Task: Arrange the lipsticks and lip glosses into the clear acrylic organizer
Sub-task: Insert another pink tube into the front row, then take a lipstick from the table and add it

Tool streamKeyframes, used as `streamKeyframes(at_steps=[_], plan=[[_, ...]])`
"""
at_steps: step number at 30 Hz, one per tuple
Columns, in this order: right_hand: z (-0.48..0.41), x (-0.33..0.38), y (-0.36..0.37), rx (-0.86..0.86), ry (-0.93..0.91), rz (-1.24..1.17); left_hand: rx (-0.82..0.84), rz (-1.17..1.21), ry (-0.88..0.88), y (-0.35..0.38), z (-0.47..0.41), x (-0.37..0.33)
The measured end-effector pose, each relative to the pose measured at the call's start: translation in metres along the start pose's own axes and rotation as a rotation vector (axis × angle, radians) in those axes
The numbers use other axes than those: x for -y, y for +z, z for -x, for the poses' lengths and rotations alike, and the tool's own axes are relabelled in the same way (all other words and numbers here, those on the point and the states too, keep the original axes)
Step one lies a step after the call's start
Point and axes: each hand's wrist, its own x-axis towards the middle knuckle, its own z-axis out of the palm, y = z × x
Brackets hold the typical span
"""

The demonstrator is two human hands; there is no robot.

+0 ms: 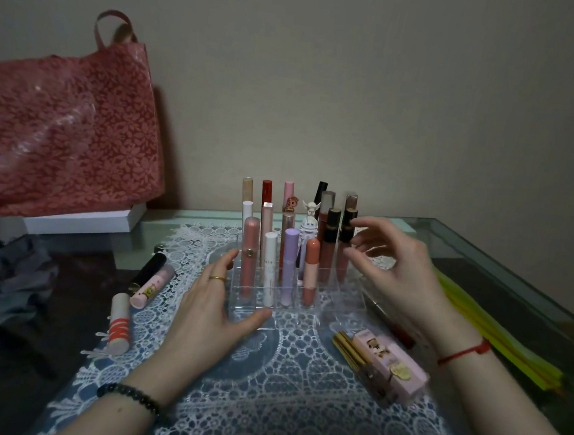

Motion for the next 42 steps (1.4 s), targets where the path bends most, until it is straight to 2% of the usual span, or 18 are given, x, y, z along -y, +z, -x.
streamKeyframes(at_steps=[5, 15, 23, 31, 34, 37, 42], plan=[[0.000, -0.020, -0.024, 0.018, 0.060, 0.086, 0.007, 0.003, 0.006, 0.000, -0.001, 0.002], [0.009, -0.041, -0.011, 0.269, 0.319, 0.267, 0.010, 0.014, 0.015, 0.001, -0.002, 0.004], [0.011, -0.040, -0.004, 0.395, 0.380, 0.319, 0.001, 0.035, 0.036, 0.002, -0.002, 0.005], [0.012, -0.036, 0.000, 0.400, 0.392, 0.350, 0.004, 0.028, 0.040, 0.003, -0.003, 0.006], [0.012, -0.034, -0.002, 0.370, 0.397, 0.352, 0.010, 0.035, 0.032, 0.003, -0.002, 0.006], [0.010, -0.031, -0.004, 0.269, 0.354, 0.334, 0.017, 0.036, 0.032, 0.003, -0.002, 0.006], [0.005, -0.021, -0.009, -0.043, 0.259, 0.215, 0.013, 0.032, 0.029, 0.003, -0.003, 0.007]])
